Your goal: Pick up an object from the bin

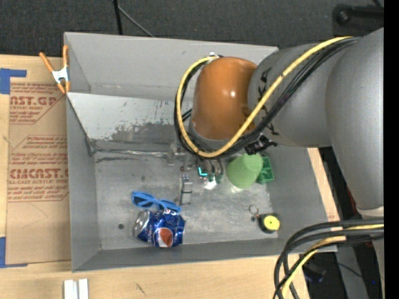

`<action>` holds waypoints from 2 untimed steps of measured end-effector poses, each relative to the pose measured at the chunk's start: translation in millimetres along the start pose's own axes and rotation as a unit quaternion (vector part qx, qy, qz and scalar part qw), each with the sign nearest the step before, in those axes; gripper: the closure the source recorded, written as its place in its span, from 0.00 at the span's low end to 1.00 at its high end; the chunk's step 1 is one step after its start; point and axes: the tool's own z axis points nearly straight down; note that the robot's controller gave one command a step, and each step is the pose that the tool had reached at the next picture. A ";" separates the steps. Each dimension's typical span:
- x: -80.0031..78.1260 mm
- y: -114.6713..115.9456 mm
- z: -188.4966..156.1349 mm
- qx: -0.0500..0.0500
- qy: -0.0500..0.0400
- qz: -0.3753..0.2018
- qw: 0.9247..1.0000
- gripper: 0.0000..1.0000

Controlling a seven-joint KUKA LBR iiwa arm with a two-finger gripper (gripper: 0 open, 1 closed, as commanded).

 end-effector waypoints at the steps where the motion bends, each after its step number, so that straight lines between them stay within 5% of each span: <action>1: 25.9 22.2 85.0 0.000 -0.002 -0.006 1.000 0.00; 2: 24.1 21.4 81.7 -0.001 -0.004 -0.006 1.000 1.00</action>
Offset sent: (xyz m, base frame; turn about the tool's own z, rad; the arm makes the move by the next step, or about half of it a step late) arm -0.0252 0.0202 -0.0820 -0.0105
